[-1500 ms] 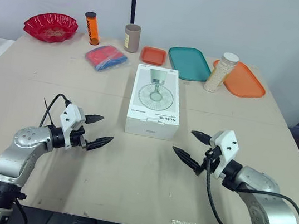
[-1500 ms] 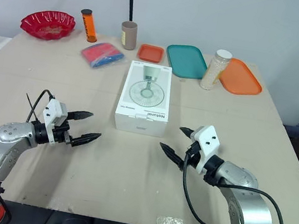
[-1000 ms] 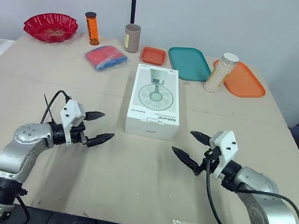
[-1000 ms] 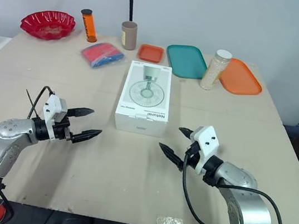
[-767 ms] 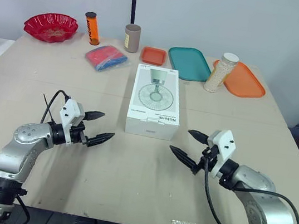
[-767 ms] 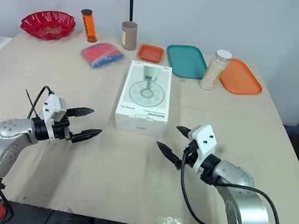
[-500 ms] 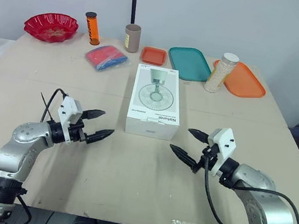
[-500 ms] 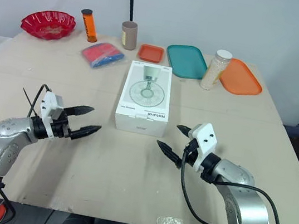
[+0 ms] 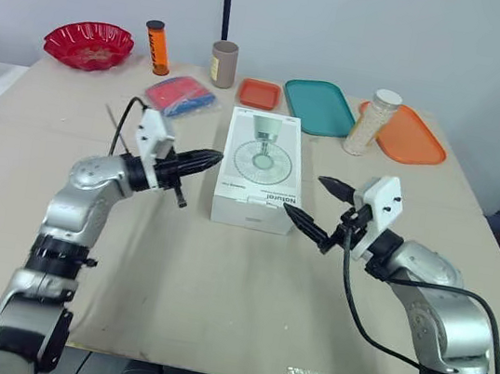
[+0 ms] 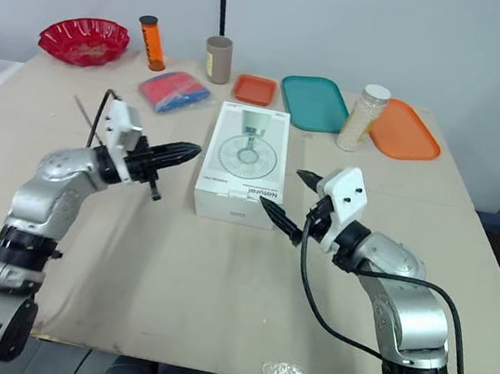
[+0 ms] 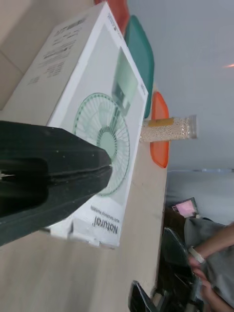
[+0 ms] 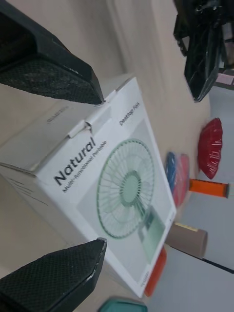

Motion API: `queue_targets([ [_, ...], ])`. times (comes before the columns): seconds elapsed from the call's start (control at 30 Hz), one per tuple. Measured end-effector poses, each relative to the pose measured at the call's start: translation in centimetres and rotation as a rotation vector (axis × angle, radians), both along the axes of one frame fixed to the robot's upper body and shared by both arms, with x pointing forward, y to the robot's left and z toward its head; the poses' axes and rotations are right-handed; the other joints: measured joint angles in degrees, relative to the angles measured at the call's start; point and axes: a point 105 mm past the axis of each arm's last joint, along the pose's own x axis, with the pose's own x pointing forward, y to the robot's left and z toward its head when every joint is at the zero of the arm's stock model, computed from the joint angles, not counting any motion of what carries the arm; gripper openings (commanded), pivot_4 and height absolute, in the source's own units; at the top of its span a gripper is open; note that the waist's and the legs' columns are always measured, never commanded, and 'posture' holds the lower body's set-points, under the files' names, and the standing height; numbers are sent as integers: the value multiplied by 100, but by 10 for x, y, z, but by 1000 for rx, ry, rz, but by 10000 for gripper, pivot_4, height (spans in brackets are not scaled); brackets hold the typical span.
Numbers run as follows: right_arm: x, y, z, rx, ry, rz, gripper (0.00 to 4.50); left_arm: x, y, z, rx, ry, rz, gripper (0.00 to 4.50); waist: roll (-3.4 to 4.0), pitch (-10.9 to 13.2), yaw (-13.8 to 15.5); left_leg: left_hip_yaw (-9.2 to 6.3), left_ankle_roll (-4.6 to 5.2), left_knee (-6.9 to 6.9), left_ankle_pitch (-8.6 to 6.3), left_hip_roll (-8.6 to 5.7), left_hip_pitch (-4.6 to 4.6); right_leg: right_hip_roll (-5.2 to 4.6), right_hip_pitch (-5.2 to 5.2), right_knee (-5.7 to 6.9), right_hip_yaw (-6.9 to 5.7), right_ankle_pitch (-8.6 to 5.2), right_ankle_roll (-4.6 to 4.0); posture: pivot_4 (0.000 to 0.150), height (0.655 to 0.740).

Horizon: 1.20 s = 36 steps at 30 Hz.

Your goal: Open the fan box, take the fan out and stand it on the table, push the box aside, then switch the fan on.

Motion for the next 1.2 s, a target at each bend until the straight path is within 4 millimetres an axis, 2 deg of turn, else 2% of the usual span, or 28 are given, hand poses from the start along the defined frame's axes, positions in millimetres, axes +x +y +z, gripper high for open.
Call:
queue_targets([
  [0.03,5,6,7,-6,-22,9,45000,14,-13,1,61,-11,8,682,0,1,12,-11,4,7,6,-5,-5,0,2,1,-12,4,0,1500,7389],
  [0.1,4,17,13,-21,-51,51,45000,22,-30,5,128,-57,7,682,0,0,30,-14,6,6,6,-8,-6,-2,5,-3,-14,4,1,1500,7389],
  [0.2,4,22,7,-46,-34,70,45000,32,-37,-3,211,-97,37,682,1,1,58,-16,10,3,4,-8,-12,-2,-1,-7,-15,2,-2,1500,7389],
  [0.23,4,25,3,-79,-29,79,45000,35,-42,-13,268,-102,40,682,3,2,64,-16,9,4,5,-8,-19,-2,-8,-4,-16,2,-2,1500,7389],
  [0.33,6,29,-1,-133,-25,88,45000,35,-47,-23,323,-101,28,682,6,4,67,-25,8,10,6,-8,-25,-2,-9,-3,-25,2,-2,1500,7389],
  [0.37,6,31,-9,-168,-9,95,45000,34,-50,-27,359,-109,16,682,6,4,70,-32,7,13,7,-8,-29,-2,-8,-2,-31,2,-2,1500,7389],
  [0.8,28,29,-21,-261,-17,24,45000,22,-47,-33,399,-137,-10,682,23,-7,69,-45,5,16,10,-9,-27,-2,1,0,-43,2,-2,1500,7389],
  [1.2,34,30,-20,-259,-14,11,45000,18,-49,-36,396,-132,-11,682,32,-12,69,-51,5,19,11,-9,-27,-2,5,1,-50,2,-3,1500,7389],
])
